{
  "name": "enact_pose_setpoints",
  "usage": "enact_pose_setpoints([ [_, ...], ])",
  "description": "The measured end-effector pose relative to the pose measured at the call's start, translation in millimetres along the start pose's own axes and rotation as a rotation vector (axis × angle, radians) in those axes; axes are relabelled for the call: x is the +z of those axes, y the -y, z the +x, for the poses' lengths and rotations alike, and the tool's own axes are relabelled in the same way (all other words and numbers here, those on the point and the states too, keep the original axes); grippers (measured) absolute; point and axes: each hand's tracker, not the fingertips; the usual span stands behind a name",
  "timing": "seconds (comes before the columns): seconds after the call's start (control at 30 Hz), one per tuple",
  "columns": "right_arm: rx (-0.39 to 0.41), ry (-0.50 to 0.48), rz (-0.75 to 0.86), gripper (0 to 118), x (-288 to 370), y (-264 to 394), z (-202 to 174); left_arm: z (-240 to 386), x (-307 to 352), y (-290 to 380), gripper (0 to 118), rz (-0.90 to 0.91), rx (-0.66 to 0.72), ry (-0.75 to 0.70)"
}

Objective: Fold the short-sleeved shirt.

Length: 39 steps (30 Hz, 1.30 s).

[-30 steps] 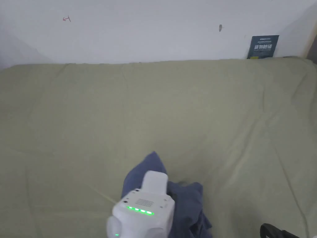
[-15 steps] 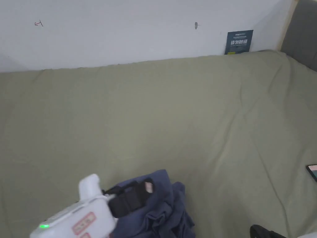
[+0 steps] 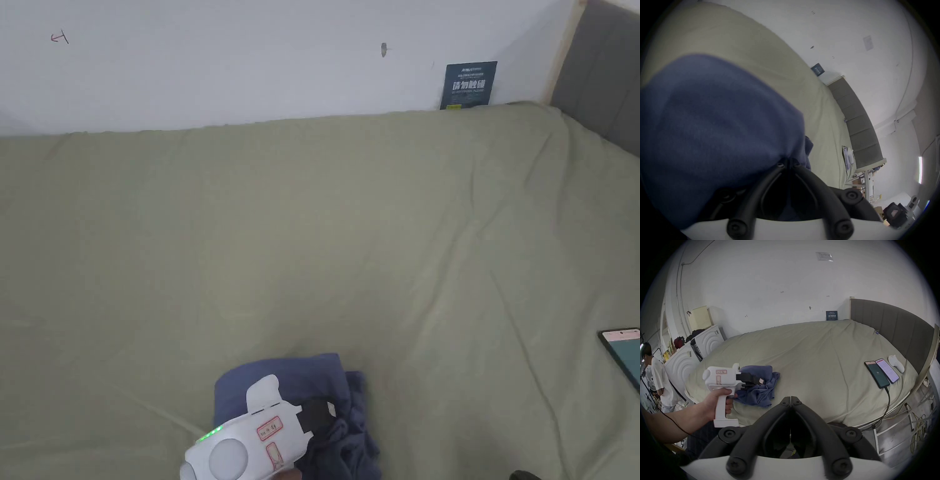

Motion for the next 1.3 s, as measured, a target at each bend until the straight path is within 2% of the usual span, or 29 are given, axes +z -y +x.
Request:
enact_pose_setpoints([
  [0.1, -0.001, 0.008, 0.001, 0, 0.0, -1.9, 3.1, 10.0, 14.6, -7.5, 5, 0.004, 0.002, 0.027],
  [0.13, 0.001, 0.009, 0.001, 0, -1.6, -2.8, 3.2, 15.6, 31.0, -12.4, 5, 0.016, -0.121, -0.018],
  [0.2, 0.009, 0.005, 0.0, 0, -5.6, -4.6, 1.9, 34.7, 69.4, -12.6, 5, 0.072, -0.279, -0.033],
  [0.27, 0.012, -0.008, 0.001, 0, -10.8, -6.8, -1.1, 49.8, 119.0, -7.5, 5, 0.116, -0.388, -0.047],
  [0.33, 0.015, -0.028, -0.003, 0, -19.2, -8.6, -6.2, 55.9, 164.9, 4.3, 5, 0.164, -0.487, -0.134],
  [0.4, 0.02, -0.055, -0.016, 0, -30.1, -9.7, -12.6, 45.8, 203.6, 15.1, 5, 0.178, -0.491, -0.122],
  [0.47, 0.023, -0.086, -0.039, 0, -41.2, -10.0, -22.0, 36.3, 229.4, 27.3, 5, 0.207, -0.514, -0.244],
  [0.53, 0.014, -0.165, -0.07, 0, -57.1, -11.3, -33.2, 23.1, 242.6, 26.3, 5, 0.212, -0.531, -0.323],
  [0.57, -0.002, -0.205, -0.095, 0, -69.7, -15.5, -39.1, 16.6, 241.8, 28.5, 5, 0.173, -0.473, -0.262],
  [0.67, -0.094, -0.345, -0.101, 0, -121.7, -37.8, -53.1, 1.4, 234.1, 24.9, 5, 0.171, -0.419, -0.26],
  [0.73, -0.195, -0.466, -0.14, 0, -168.1, -48.5, -52.8, -4.0, 226.8, 21.5, 5, 0.166, -0.399, -0.267],
  [0.8, -0.294, -0.56, -0.179, 0, -210.1, -47.0, -48.9, -9.0, 218.8, 15.3, 7, 0.136, -0.334, -0.195],
  [0.87, -0.417, -0.656, -0.315, 0, -253.9, -36.7, -39.8, -14.8, 210.6, 8.4, 11, 0.128, -0.305, -0.15],
  [0.93, -0.484, -0.67, -0.42, 0, -284.5, -19.7, -31.1, -23.2, 201.5, -2.8, 19, 0.121, -0.31, -0.159],
  [0.97, -0.472, -0.63, -0.452, 0, -292.7, -11.3, -26.5, -27.7, 197.0, -8.0, 27, 0.112, -0.309, -0.161],
  [1.0, -0.425, -0.549, -0.46, 0, -297.1, -4.1, -22.2, -35.6, 192.2, -14.7, 51, 0.103, -0.298, -0.145],
  [1.03, -0.41, -0.499, -0.477, 0, -301.3, 2.5, -16.8, -42.9, 186.5, -19.6, 73, 0.088, -0.274, -0.112],
  [1.07, -0.483, -0.566, -0.466, 0, -304.0, 7.8, -8.4, -51.2, 179.7, -24.8, 91, 0.081, -0.225, -0.093],
  [1.1, -0.607, -0.634, -0.434, 0, -299.6, 8.9, -4.6, -58.8, 172.3, -30.1, 98, 0.057, -0.18, -0.078],
  [1.13, -0.612, -0.592, -0.434, 0, -298.4, 8.1, -3.4, -67.0, 165.1, -34.5, 98, 0.05, -0.122, -0.051],
  [1.23, -0.552, -0.605, -0.415, 0, -294.5, 8.1, -5.3, -93.3, 132.2, -43.0, 98, -0.061, 0.049, 0.156],
  [1.3, -0.534, -0.608, -0.402, 0, -294.2, 8.3, -5.7, -109.3, 99.3, -41.5, 98, -0.17, 0.172, 0.239],
])
